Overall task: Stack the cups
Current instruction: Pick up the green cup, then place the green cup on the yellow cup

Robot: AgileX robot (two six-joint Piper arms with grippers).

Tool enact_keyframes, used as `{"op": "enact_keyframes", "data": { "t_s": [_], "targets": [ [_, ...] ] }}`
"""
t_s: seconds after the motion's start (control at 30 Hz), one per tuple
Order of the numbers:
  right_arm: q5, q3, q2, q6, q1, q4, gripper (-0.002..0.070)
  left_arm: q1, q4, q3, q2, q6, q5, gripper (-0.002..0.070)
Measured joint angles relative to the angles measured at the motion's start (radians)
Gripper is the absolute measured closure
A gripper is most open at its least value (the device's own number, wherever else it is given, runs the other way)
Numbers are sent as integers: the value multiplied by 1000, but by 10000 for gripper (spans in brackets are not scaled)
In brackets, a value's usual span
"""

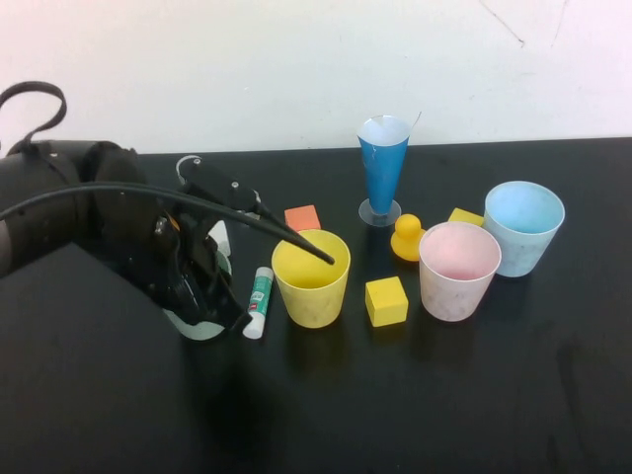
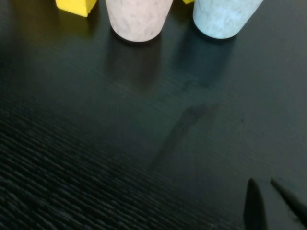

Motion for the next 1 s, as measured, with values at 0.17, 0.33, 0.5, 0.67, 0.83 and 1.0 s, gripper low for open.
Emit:
{"op": "enact_keyframes", "data": {
  "t_s": [0.17, 0.33, 0.5, 0.67, 0.83, 1.0],
  "targets": [
    [0, 0, 0, 0, 0, 0, 679, 0, 17, -85, 0, -2, 55, 660],
    [0, 0, 0, -8, 0, 1, 679, 0, 11, -265, 0, -70, 183, 666],
    [0, 0, 0, -15, 0, 1, 679, -17, -55, -415, 0, -131, 243, 666],
    [-7, 0, 0, -21, 0, 1, 679, -108, -44, -437, 5, -130, 257, 666],
    [-10, 0, 0, -22, 0, 1, 679, -172, -11, -437, 59, -127, 261, 666],
    [-14, 0, 0, -22, 0, 1, 679, -177, -7, -437, 105, -127, 261, 666]
  ]
}}
